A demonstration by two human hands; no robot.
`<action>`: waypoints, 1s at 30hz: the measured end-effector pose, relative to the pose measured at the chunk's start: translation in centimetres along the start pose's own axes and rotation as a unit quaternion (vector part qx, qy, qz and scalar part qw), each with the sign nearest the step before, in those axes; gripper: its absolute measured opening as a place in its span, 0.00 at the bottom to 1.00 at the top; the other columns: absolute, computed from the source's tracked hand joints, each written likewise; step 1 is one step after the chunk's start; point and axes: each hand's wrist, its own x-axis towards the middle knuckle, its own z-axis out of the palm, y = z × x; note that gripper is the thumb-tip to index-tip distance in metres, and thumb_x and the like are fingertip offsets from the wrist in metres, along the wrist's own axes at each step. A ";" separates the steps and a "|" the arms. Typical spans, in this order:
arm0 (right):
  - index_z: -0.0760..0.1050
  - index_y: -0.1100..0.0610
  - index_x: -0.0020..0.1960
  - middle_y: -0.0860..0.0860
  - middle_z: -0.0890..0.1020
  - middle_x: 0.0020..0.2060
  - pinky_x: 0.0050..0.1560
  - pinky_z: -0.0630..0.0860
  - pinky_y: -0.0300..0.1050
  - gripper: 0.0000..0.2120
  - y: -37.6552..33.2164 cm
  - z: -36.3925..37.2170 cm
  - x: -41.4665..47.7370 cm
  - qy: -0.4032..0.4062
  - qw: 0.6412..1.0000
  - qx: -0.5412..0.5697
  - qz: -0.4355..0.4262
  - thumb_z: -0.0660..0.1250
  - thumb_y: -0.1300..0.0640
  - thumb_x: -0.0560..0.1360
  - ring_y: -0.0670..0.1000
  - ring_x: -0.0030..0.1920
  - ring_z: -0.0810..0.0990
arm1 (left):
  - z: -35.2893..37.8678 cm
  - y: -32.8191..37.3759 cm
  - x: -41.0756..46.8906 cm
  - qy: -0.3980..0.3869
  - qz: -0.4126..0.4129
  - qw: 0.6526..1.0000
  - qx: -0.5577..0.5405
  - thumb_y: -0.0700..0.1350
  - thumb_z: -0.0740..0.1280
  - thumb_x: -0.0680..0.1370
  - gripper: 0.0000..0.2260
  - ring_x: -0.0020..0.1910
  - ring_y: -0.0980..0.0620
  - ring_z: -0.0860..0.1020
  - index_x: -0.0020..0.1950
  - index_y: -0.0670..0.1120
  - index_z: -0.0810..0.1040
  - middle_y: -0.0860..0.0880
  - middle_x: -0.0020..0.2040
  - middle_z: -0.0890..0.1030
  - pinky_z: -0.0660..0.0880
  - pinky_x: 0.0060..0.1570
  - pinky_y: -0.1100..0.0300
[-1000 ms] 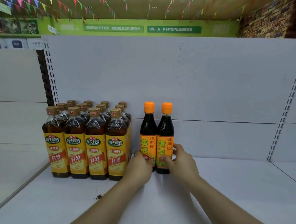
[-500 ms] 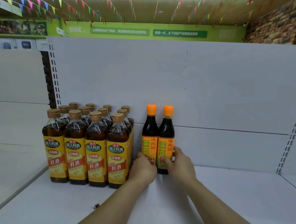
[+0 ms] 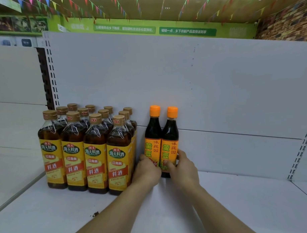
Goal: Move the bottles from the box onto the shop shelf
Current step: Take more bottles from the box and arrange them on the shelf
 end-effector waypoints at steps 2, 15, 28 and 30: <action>0.70 0.46 0.69 0.44 0.83 0.58 0.52 0.78 0.48 0.19 -0.1 0.0 -0.1 0.000 1.000 0.000 0.001 0.69 0.47 0.80 0.50 0.55 0.83 | 0.0 0.1 0.0 0.000 -0.002 1.000 0.002 0.45 0.69 0.79 0.22 0.62 0.40 0.79 0.70 0.45 0.65 0.44 0.65 0.79 0.79 0.59 0.45; 0.70 0.46 0.68 0.45 0.82 0.58 0.56 0.80 0.49 0.20 -0.3 -1.0 0.2 -0.042 0.999 0.035 0.005 0.71 0.49 0.79 0.48 0.53 0.81 | -0.7 0.9 -0.8 -0.006 -0.024 1.000 -0.019 0.46 0.68 0.80 0.21 0.62 0.41 0.79 0.70 0.46 0.66 0.44 0.65 0.79 0.76 0.57 0.49; 0.62 0.55 0.79 0.56 0.75 0.72 0.64 0.76 0.52 0.35 1.8 -4.0 -1.4 -0.143 0.989 0.011 0.034 0.69 0.42 0.79 0.57 0.68 0.77 | -1.0 0.3 -4.8 0.012 -0.040 0.996 -0.080 0.49 0.69 0.79 0.27 0.64 0.41 0.77 0.75 0.43 0.65 0.44 0.67 0.78 0.75 0.59 0.52; 0.64 0.56 0.78 0.55 0.77 0.70 0.61 0.77 0.50 0.32 1.8 -4.4 -1.9 -0.146 0.989 0.015 0.027 0.68 0.43 0.80 0.55 0.64 0.78 | -1.1 0.0 -5.6 0.017 -0.041 0.996 -0.078 0.49 0.70 0.77 0.28 0.62 0.42 0.78 0.74 0.44 0.66 0.45 0.66 0.78 0.77 0.61 0.49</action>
